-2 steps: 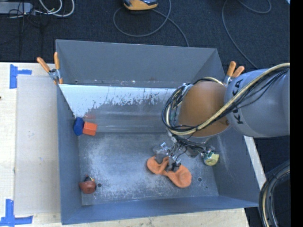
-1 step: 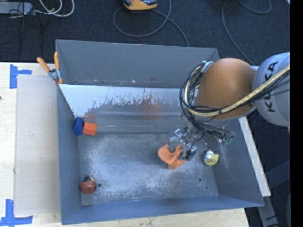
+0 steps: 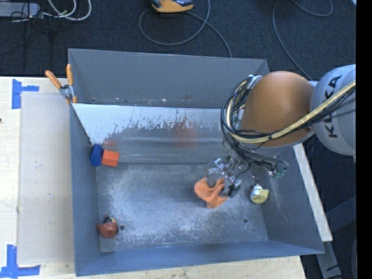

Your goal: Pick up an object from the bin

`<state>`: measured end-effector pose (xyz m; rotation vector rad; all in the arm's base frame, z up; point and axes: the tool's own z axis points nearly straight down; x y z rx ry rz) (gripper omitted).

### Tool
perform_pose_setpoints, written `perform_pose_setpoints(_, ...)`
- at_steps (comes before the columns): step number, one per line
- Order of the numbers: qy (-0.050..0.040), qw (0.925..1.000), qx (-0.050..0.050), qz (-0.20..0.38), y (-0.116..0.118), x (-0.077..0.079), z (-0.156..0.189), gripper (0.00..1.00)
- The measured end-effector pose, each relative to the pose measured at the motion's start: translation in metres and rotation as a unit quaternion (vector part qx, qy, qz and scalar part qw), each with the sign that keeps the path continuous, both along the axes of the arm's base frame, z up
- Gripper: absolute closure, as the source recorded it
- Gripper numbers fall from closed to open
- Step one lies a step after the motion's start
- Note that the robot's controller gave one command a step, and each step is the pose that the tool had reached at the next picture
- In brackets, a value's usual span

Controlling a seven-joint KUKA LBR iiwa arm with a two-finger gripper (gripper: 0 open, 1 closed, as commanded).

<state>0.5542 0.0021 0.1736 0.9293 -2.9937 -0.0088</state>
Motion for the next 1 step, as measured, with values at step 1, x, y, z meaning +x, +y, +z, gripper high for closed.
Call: perform_pose_setpoints(1, 0.004, 1.0, 0.0, -0.003, 0.0036, -0.0036, 0.0409, 1.0)
